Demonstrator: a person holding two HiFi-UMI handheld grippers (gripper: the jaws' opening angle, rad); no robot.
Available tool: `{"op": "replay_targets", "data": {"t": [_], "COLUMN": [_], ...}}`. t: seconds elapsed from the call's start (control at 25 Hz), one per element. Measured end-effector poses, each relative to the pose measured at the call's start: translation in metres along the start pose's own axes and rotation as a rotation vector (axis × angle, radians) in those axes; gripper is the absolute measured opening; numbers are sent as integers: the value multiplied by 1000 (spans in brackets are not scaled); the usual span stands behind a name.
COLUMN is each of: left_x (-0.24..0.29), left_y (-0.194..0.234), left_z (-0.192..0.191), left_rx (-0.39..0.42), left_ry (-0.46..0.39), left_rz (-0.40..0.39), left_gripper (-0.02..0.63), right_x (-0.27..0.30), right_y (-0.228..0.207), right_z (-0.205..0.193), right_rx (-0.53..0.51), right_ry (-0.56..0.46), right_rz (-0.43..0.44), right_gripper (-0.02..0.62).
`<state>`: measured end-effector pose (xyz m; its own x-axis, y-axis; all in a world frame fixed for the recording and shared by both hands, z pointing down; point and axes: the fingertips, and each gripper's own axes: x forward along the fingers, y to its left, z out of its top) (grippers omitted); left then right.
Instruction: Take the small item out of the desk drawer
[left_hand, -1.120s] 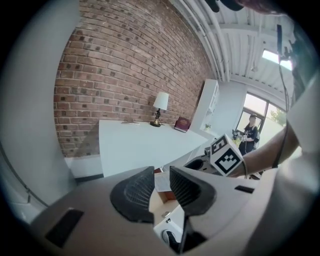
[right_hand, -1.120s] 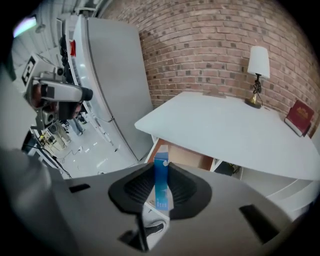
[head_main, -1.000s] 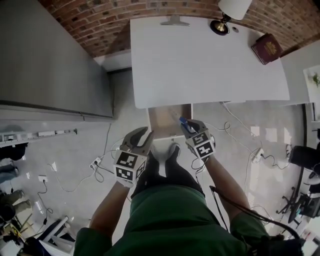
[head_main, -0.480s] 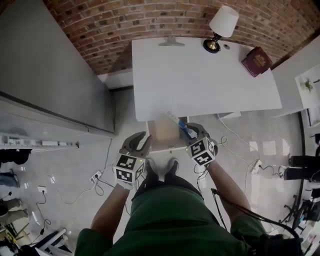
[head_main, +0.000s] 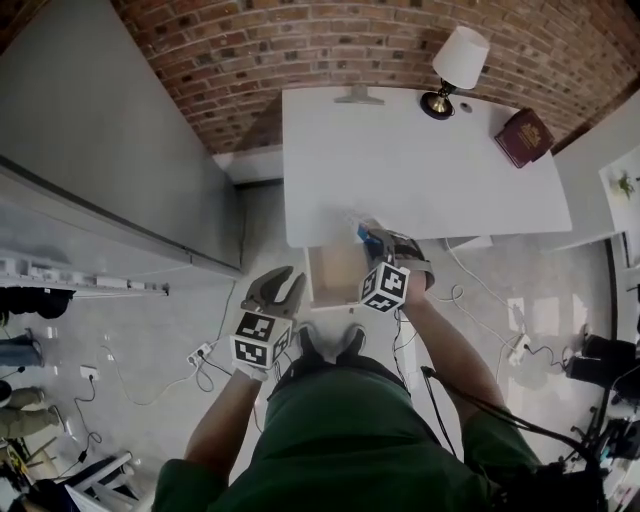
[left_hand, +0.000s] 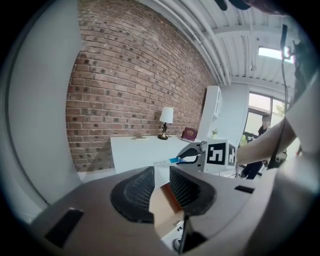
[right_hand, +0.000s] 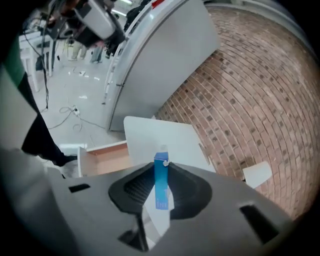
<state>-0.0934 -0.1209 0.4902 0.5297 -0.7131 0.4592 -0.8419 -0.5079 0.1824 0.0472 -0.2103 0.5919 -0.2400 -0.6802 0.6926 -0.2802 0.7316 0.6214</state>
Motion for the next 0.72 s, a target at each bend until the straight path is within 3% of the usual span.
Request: {"op": "replay_targets", "data": {"t": [0.28,0.48,0.72], "left_x": [-12,-11,-4], "left_y": [18,21,23], "left_z": [-14,-24,-26], "left_rx": [-29,-17,-34], "left_ry": [23,70,92], "left_rz": [58,62,55], "left_gripper": [89,89,89], "right_x": [41,66,86], "right_y": [8,14,27], "right_z": [-3,-6,-16], "right_rx": [-231,-248,-246], "right_ry": [63,95,139], "right_rz": [-70,-68,-2], "right_gripper": [84,92,104]}}
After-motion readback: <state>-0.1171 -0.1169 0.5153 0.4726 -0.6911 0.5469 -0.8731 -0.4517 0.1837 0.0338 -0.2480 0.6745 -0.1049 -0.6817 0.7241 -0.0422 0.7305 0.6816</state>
